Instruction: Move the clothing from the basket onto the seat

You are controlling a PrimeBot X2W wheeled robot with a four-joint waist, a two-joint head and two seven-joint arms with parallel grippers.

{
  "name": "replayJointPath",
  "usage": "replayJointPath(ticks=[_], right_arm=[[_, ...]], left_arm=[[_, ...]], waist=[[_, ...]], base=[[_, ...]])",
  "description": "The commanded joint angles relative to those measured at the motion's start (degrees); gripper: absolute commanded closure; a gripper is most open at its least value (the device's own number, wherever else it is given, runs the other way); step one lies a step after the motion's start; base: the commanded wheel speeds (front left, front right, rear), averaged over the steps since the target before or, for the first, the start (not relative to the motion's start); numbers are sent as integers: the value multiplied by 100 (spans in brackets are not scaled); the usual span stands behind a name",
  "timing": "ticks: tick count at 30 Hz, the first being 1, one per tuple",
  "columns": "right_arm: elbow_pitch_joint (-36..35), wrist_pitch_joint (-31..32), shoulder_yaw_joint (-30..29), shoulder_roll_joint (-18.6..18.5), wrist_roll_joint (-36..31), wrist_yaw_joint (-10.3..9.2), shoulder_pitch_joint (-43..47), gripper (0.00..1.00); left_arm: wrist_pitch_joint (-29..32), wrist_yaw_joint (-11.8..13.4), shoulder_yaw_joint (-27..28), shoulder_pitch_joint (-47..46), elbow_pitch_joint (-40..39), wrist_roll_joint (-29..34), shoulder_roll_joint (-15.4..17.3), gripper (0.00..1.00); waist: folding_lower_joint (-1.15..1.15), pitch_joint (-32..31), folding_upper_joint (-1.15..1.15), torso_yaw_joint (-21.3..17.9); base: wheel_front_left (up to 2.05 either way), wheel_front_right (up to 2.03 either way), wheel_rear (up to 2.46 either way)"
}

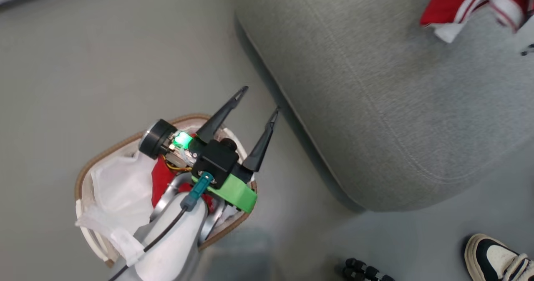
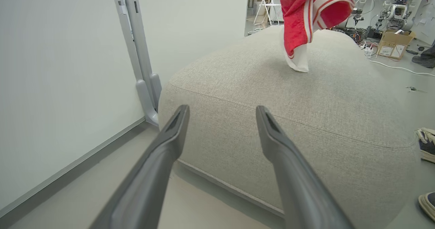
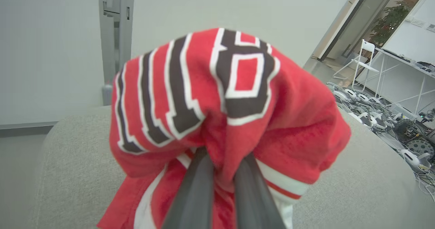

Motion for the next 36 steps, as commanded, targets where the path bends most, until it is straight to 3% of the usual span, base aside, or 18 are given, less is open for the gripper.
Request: replayJointPath(ticks=[1,3,4,5,6,11,18,24,36], right_arm=[[202,-14,-192,-21,-150,-6,-170,100],[438,-14,-431,-4,-289,-7,-232,100],[529,-14,-529,17,-323,-6,-233,91],[634,-14,-669,59,-344,-6,-214,65],[754,-14,-721,104,-392,-6,-147,0],[828,-14,-961,253,-553,-7,358,0],[227,-14,-1075,543,-658,-6,1473,0],[-627,-13,-688,787,-517,-6,2350,0],[-2175,-14,5,1237,-201,-6,3375,0]], left_arm=[[-5,7,64,-123,-22,53,68,0],[-5,17,82,-154,-28,64,76,0],[-5,17,90,-163,-33,67,75,0],[-5,16,92,-161,-31,73,80,0],[-5,36,116,-149,-25,81,89,0],[-5,129,280,41,-25,11,97,0],[-5,249,597,370,-24,-111,43,0],[-5,469,998,766,-42,-191,-37,0],[-5,928,2007,1638,-125,-240,-188,0]], waist=[[0,802,0,642],[0,861,0,737],[0,870,0,773],[0,873,0,806],[0,863,0,828],[0,676,0,902],[0,109,0,929],[0,-414,0,1078],[0,-1182,0,1782]], base=[[0,0,0],[0,0,0],[0,0,0],[0,0,0],[0,0,0],[0,0,0],[0,0,0],[0,0,0],[0,0,0]])
